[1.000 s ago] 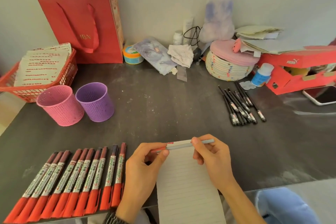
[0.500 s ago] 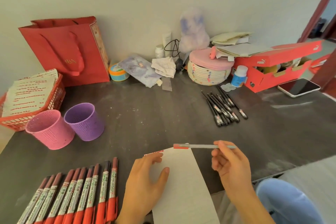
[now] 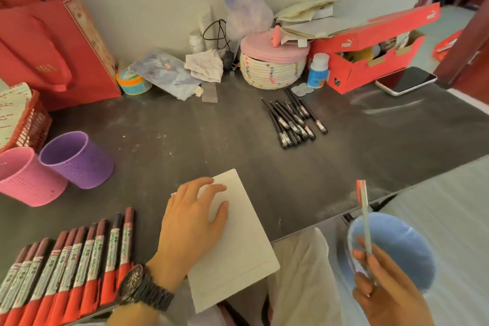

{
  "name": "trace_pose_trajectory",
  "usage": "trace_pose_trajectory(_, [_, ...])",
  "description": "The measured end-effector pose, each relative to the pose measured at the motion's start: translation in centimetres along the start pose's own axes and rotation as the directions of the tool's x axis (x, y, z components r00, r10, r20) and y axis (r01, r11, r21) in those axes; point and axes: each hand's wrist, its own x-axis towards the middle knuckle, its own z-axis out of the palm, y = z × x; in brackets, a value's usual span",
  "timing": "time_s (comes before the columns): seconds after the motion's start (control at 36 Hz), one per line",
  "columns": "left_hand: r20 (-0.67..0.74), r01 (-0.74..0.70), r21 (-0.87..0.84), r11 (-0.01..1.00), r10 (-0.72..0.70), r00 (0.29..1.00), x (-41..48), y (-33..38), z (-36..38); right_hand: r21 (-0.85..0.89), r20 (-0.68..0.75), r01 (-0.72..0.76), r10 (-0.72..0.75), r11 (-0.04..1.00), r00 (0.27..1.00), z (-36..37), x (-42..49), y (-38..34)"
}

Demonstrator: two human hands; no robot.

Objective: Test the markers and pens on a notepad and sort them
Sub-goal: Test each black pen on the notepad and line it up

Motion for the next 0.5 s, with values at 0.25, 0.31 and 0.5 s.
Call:
trace_pose_trajectory(0.25, [0.139, -0.441, -0.017, 0.897, 0.439, 0.888, 7.2, 9.8, 3.3, 0.045, -0.245, -0.018, 0.028, 0.999, 0.969, -6.2, 0.9, 1.2])
trace_pose_trajectory(0.31, [0.168, -0.515, -0.027, 0.857, 0.511, 0.843, 8.2, 12.0, 4.7, 0.074, -0.353, -0.025, 0.050, 0.997, 0.934, -7.8, 1.9, 2.3])
trace_pose_trajectory(0.5, [0.226, -0.646, -0.129, 0.752, 0.657, 0.720, 10.0, 17.0, 8.7, 0.072, -0.506, -0.288, 0.284, 0.955, 0.814, -13.2, 6.3, 6.5])
